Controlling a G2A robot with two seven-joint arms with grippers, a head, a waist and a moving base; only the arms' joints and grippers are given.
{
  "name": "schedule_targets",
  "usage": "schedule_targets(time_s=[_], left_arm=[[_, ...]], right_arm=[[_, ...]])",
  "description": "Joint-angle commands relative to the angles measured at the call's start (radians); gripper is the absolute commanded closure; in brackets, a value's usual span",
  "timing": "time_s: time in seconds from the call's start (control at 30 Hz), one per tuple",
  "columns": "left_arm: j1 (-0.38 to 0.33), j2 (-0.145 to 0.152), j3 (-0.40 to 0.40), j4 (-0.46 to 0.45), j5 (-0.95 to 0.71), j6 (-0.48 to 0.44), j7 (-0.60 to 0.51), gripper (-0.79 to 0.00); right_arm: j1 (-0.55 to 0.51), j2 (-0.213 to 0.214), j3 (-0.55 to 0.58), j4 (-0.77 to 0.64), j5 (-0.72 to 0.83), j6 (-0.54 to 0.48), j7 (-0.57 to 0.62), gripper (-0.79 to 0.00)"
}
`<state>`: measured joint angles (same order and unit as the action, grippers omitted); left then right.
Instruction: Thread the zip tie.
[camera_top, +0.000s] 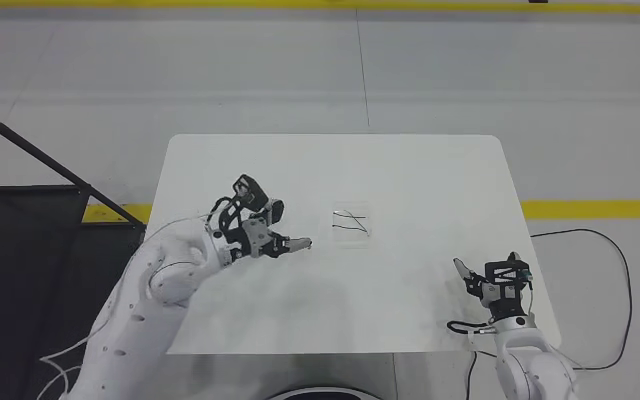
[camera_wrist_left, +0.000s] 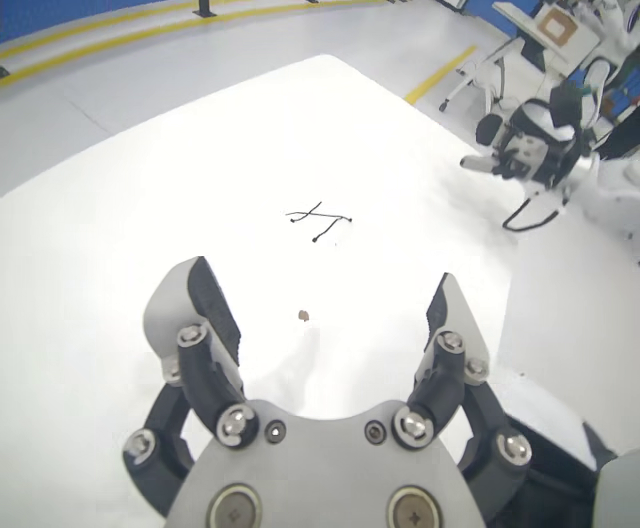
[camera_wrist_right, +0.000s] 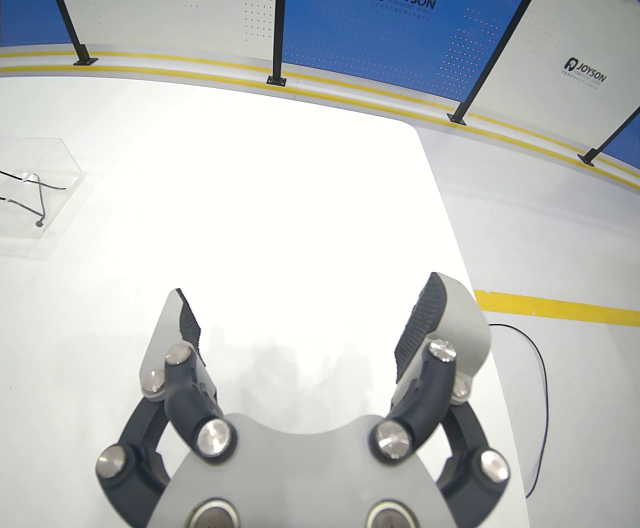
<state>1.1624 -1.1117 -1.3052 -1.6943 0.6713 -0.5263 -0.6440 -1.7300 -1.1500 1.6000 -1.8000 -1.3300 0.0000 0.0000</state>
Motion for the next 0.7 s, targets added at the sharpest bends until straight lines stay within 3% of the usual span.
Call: schedule_targets(time_s=[0.0, 0.23, 0.53, 0.67], left_arm=[[-0.053, -0.010, 0.049, 0.041, -0.068, 0.069, -0.033, -0.785], [-0.205, -0.042, 0.148, 0.170, -0.265, 0.287, -0.128, -0.785], [-0.207, -0.043, 0.152, 0.174, -0.267, 0.298, -0.135, -0.785], [-0.180, -0.045, 0.161, 0.159, -0.256, 0.381, -0.110, -0.785]], right_arm=[[0.000, 0.000, 0.000, 0.000, 0.000, 0.000, 0.000, -0.785], [0.000, 0.000, 0.000, 0.000, 0.000, 0.000, 0.000, -0.785], [0.000, 0.000, 0.000, 0.000, 0.000, 0.000, 0.000, -0.785], [0.000, 0.000, 0.000, 0.000, 0.000, 0.000, 0.000, -0.785]])
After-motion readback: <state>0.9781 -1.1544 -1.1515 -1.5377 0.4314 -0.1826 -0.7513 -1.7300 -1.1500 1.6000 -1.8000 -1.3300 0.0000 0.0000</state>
